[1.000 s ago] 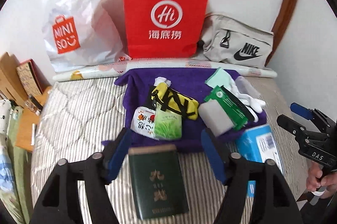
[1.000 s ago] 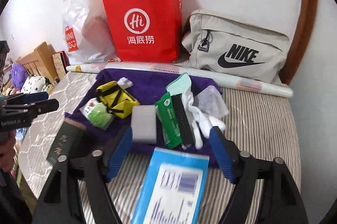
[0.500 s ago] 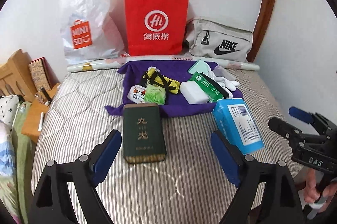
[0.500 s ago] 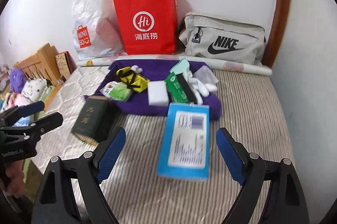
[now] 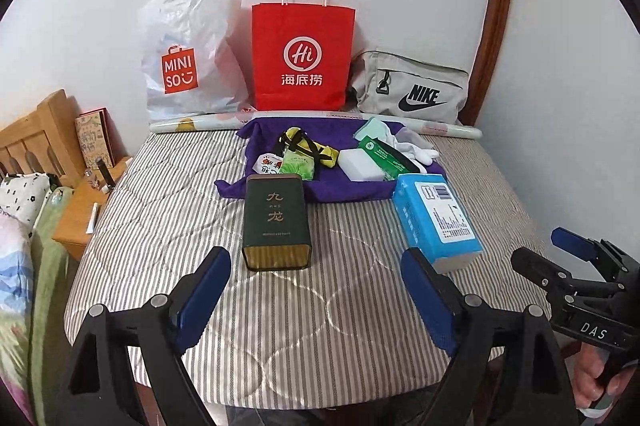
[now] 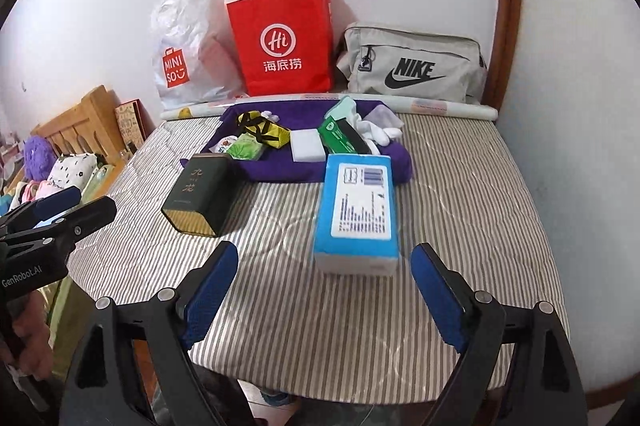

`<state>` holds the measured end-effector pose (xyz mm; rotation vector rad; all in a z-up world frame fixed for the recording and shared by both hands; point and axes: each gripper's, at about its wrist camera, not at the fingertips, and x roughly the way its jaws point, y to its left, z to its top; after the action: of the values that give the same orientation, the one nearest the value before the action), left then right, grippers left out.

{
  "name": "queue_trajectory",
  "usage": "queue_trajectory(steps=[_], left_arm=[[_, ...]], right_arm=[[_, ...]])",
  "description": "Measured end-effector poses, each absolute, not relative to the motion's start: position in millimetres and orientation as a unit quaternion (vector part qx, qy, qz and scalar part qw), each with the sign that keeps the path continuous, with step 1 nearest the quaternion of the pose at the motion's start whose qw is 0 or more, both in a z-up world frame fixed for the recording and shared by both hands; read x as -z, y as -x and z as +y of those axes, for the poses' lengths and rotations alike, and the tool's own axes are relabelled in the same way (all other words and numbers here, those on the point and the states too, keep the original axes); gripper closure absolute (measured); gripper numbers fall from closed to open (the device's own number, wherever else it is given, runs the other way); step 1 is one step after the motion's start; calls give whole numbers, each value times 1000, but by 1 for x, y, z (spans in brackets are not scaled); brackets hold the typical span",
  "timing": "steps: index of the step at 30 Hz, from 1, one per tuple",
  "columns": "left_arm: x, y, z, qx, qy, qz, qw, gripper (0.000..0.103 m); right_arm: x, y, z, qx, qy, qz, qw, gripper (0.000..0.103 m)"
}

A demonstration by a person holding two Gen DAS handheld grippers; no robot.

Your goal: Organize soft objects

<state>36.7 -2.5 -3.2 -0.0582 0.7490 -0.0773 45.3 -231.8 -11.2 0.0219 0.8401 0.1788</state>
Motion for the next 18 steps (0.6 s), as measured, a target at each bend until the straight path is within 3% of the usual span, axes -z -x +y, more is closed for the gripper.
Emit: queue_trajectory(steps=[18], left_arm=[[0,-18,-16,39,15,356,934,17]], right_arm=[[6,-21,-239,-81,-6,393,916,15]])
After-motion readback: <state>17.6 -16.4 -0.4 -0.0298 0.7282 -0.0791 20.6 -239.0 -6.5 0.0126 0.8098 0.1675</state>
